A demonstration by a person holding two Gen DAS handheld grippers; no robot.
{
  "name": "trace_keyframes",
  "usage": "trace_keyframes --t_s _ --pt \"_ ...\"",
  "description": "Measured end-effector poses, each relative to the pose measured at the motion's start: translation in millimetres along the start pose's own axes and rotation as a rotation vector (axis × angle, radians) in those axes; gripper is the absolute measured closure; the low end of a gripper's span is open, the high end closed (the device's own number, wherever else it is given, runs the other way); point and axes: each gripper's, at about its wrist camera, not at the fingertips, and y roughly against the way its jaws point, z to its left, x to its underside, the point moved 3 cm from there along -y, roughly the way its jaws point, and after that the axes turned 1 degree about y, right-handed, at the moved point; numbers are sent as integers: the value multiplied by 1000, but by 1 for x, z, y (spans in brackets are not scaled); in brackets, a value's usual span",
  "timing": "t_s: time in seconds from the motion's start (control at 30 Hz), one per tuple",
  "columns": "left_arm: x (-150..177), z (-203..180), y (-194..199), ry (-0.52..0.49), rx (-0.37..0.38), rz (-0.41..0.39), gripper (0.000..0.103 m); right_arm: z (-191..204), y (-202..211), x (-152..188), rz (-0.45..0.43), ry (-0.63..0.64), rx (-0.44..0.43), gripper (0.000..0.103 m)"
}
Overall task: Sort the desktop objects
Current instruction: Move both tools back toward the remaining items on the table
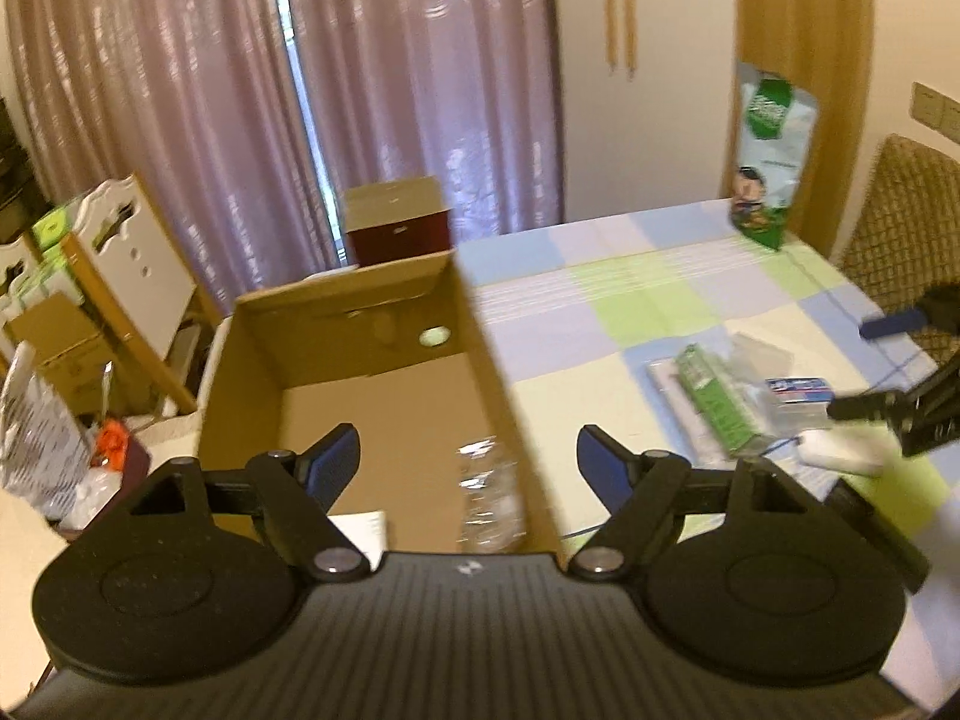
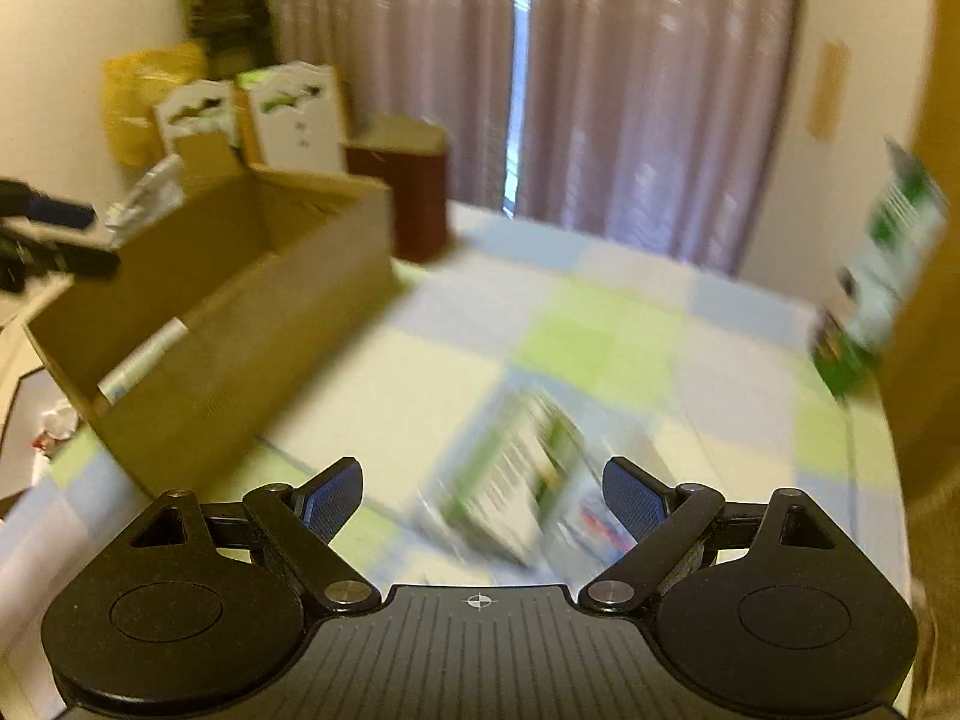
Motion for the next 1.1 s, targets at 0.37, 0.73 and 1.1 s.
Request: trace_keyframes --t_s 0.37,0.73,1.1 --pt "26 -96 -15 -39 134 71 20 -48 30 74 85 -159 46 13" --pt "71 -141 -30 -63 206 195 16 -62 18 98 139 -91 62 13" --pt "77 -147 -32 -29 190 222 16 -86 -33 102 220 158 -42 14"
